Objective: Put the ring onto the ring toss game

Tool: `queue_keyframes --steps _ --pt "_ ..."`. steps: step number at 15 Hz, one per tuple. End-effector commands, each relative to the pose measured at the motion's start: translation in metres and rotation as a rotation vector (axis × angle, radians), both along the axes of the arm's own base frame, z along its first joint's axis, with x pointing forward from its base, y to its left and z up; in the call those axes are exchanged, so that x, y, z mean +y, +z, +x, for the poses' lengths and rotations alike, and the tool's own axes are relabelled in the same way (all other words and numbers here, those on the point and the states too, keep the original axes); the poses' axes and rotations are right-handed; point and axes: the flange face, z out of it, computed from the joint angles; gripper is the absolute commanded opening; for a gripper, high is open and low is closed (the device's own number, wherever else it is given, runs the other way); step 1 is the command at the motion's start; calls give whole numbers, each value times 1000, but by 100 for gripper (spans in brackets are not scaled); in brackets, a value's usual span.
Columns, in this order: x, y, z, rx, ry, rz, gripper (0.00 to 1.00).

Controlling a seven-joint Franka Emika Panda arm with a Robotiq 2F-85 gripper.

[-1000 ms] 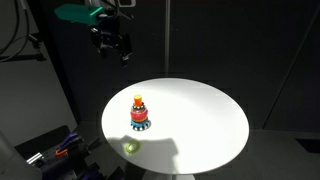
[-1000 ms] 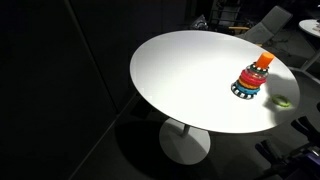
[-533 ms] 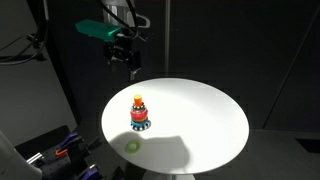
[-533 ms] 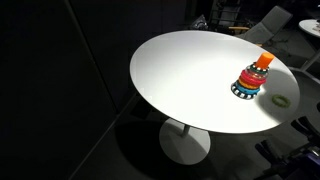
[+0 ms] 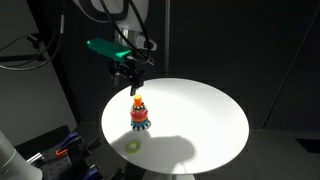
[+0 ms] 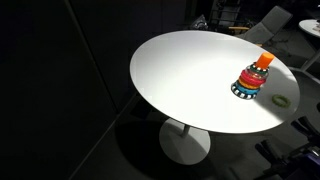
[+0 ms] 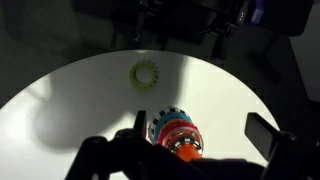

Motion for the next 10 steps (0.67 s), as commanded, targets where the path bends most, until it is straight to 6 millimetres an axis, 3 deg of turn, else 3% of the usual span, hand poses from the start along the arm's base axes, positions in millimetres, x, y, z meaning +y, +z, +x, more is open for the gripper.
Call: queue_keyframes --steps 1,10 --pt "-4 -22 2 11 25 -8 100" --pt "7 -76 -2 -77 42 -52 100"
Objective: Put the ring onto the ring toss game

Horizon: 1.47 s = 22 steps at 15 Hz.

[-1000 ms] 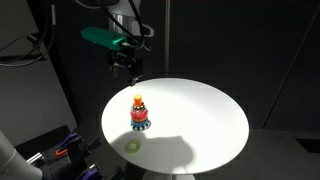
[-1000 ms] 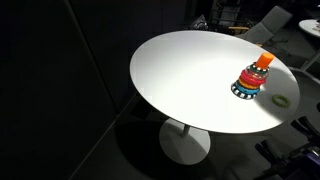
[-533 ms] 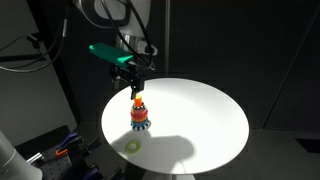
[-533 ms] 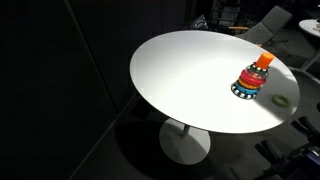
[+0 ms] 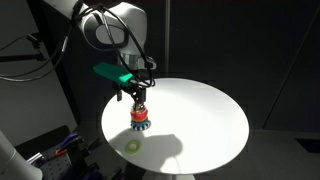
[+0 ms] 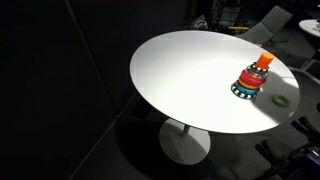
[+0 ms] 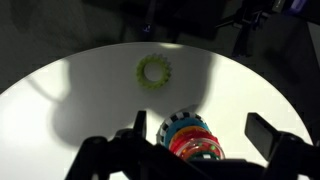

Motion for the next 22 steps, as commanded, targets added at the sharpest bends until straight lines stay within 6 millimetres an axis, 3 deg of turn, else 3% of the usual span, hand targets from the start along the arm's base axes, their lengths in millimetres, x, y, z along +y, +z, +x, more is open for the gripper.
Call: queue_keyframes --steps 1,3,4,5,10,22 --pt "-1 -8 -5 -35 15 -4 100" --pt "0 -4 -7 -27 16 13 100" --pt "0 8 -3 -29 13 25 100" --pt "3 -9 -4 -13 1 -1 100" --pt "3 0 -3 -23 1 5 100" --pt "-3 -58 -11 -50 -2 -50 100"
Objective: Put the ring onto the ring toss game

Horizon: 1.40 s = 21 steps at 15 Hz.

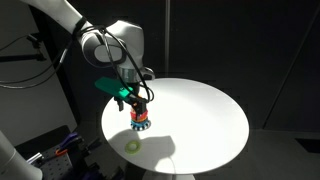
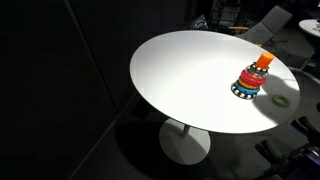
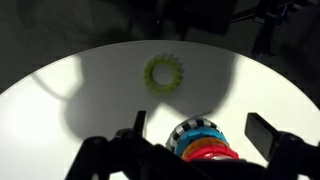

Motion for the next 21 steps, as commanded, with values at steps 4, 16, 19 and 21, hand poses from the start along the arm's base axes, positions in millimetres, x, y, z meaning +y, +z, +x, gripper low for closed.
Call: queue_keyframes --steps 4,16,19,21 --pt "-3 -38 -6 -27 1 -44 100" --pt "-17 -117 -11 -23 -20 -81 100" --pt "-15 -130 -10 -20 -18 -82 100" --pt "-14 -137 -10 -17 -17 -86 100"
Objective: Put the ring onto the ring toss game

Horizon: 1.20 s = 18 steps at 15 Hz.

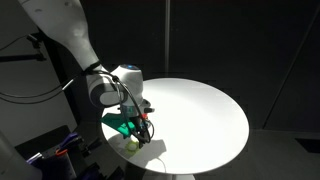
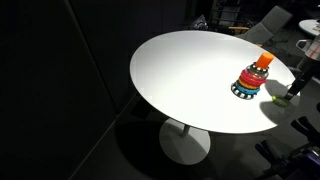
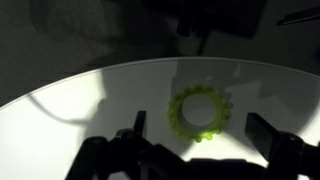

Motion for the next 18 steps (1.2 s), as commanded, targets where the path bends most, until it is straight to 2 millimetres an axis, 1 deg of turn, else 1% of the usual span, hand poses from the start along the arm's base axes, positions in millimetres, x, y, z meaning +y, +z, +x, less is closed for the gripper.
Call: queue_keyframes --steps 1,9,18 --pt "-1 -11 6 -11 -13 -10 100" --pt "3 -27 9 -4 -12 -19 100" --pt "8 -35 12 12 -7 -28 100"
